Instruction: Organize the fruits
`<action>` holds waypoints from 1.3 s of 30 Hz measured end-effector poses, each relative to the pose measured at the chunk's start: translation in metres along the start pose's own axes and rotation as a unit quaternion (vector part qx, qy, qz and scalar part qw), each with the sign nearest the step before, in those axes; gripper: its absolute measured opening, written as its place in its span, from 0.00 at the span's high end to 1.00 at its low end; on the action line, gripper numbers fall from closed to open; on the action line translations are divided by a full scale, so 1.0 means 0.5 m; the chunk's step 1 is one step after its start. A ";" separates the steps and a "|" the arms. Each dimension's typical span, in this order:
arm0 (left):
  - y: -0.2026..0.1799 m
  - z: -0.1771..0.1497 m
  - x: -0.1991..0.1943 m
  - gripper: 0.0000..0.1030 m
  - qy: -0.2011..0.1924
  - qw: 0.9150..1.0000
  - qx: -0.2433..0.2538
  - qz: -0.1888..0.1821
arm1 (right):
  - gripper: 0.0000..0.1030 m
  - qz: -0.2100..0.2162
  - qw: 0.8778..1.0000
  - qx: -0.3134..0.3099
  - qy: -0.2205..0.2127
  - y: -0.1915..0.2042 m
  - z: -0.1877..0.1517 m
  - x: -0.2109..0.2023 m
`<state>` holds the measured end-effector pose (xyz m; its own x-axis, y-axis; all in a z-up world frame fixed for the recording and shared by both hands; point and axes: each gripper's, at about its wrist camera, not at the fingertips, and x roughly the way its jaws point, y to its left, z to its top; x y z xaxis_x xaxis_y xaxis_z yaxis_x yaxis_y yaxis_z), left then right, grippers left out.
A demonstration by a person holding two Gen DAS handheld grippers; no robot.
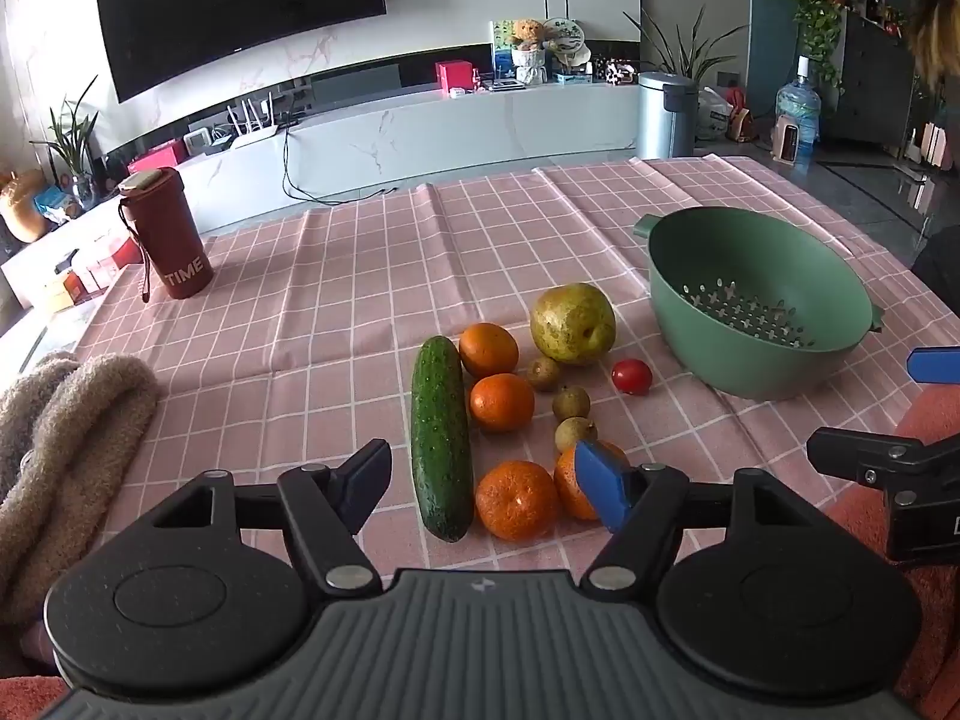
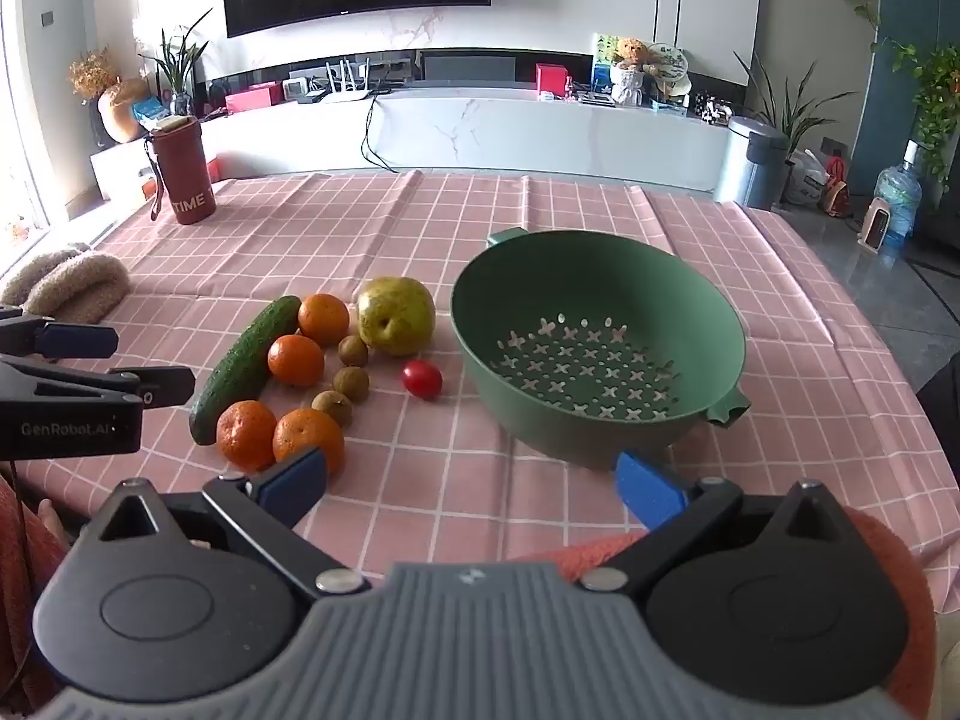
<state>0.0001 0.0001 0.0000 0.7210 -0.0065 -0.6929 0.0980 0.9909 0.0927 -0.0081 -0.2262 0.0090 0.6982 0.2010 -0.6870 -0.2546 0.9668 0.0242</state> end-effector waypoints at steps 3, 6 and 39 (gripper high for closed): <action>0.000 -0.002 -0.002 0.23 -0.001 1.000 0.001 -0.004 | 0.04 -0.001 1.000 -0.002 0.004 0.001 0.000 0.001; 0.002 -0.006 0.002 0.23 0.000 1.000 -0.002 -0.007 | 0.04 -0.001 1.000 -0.001 0.004 0.001 0.000 0.001; 0.005 0.003 0.003 0.24 0.004 1.000 -0.004 -0.006 | 0.04 -0.005 1.000 -0.007 0.009 0.003 0.001 0.009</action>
<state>0.0024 0.0023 -0.0001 0.7136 -0.0178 -0.7003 0.1013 0.9918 0.0780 -0.0051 -0.2239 0.0065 0.6884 0.1875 -0.7006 -0.2563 0.9666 0.0068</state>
